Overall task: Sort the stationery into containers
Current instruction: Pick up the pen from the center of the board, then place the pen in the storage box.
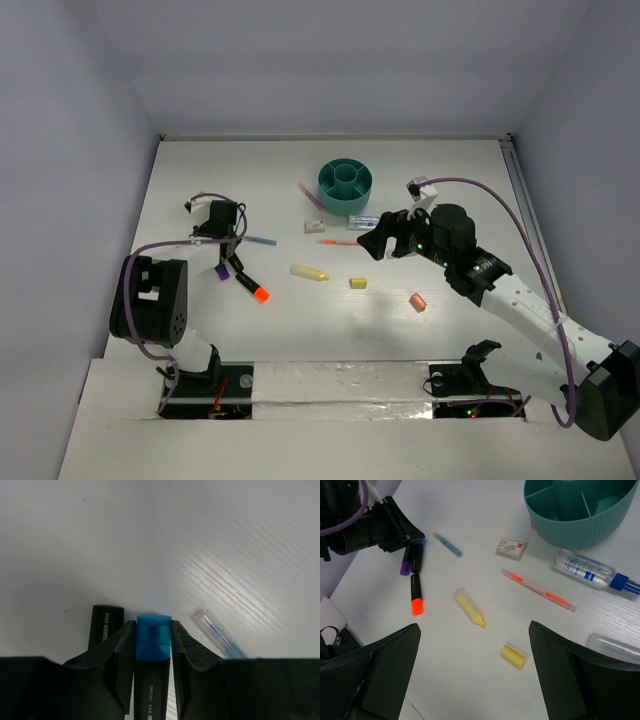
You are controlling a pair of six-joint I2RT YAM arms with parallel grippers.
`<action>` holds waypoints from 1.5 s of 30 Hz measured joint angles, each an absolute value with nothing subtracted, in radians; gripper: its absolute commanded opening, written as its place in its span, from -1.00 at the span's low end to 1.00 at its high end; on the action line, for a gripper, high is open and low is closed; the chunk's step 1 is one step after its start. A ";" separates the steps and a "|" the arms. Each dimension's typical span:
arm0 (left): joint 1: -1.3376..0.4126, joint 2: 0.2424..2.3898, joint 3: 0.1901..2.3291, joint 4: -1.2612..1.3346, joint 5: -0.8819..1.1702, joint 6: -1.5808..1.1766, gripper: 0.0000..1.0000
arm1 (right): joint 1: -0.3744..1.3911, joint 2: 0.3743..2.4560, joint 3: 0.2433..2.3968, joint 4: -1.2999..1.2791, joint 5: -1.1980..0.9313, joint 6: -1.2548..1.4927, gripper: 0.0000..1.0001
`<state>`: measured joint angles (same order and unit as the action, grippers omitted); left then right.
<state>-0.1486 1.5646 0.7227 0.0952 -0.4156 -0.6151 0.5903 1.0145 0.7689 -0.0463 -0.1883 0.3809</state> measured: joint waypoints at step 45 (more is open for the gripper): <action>-0.598 2.106 1.824 0.016 -0.780 -0.392 -1.00 | 0.590 0.983 0.737 -0.052 -0.007 0.391 1.00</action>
<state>-0.5983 2.1059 1.8240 0.0158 -0.7799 -0.3916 0.5903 0.9833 0.7372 -0.0521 -0.0067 0.3908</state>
